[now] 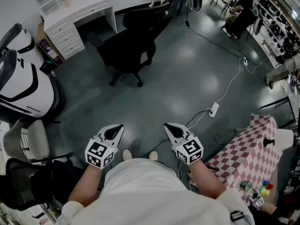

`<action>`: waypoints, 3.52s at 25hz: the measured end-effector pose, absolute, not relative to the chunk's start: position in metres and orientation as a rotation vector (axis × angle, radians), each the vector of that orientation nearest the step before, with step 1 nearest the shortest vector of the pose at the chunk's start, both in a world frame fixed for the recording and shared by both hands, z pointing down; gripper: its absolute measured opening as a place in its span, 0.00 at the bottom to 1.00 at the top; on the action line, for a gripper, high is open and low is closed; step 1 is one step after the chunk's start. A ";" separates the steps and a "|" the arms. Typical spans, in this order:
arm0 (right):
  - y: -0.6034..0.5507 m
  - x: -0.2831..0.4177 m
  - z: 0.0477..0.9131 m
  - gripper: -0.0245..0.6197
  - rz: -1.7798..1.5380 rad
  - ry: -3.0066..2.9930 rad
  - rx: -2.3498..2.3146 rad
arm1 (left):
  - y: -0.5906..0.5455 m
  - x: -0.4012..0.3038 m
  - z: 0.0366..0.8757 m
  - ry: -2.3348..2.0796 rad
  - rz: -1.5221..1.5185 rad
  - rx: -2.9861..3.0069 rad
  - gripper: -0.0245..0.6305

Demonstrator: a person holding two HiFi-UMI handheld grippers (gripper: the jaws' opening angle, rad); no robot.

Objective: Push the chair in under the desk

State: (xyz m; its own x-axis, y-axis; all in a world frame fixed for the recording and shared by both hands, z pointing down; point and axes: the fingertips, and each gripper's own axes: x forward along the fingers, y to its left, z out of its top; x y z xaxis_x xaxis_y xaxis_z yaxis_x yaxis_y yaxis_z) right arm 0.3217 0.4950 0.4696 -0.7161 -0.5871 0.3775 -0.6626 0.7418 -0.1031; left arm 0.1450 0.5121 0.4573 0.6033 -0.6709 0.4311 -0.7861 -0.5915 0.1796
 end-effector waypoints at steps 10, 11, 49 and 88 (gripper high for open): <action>0.502 0.267 0.467 0.04 0.305 -2.600 0.976 | 0.528 0.085 0.458 -1.173 0.443 2.491 0.03; 0.500 0.263 0.467 0.04 0.304 -2.593 0.991 | 0.528 0.080 0.458 -1.170 0.438 2.492 0.03; 0.319 0.273 0.476 0.35 0.297 -2.577 1.101 | 0.370 0.035 0.470 -1.390 0.485 2.412 0.30; -0.004 0.303 0.443 0.39 0.236 -2.571 1.177 | 0.055 0.059 0.473 -1.399 0.550 2.497 0.34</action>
State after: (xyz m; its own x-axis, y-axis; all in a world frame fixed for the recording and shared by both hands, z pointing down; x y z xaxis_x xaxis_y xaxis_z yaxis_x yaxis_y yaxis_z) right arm 0.3033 -0.0045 0.4431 -0.6181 -0.7094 0.3386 -0.7593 0.6504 -0.0233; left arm 0.0588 0.0553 0.4727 0.4748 -0.7696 0.4270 -0.8544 -0.5195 0.0137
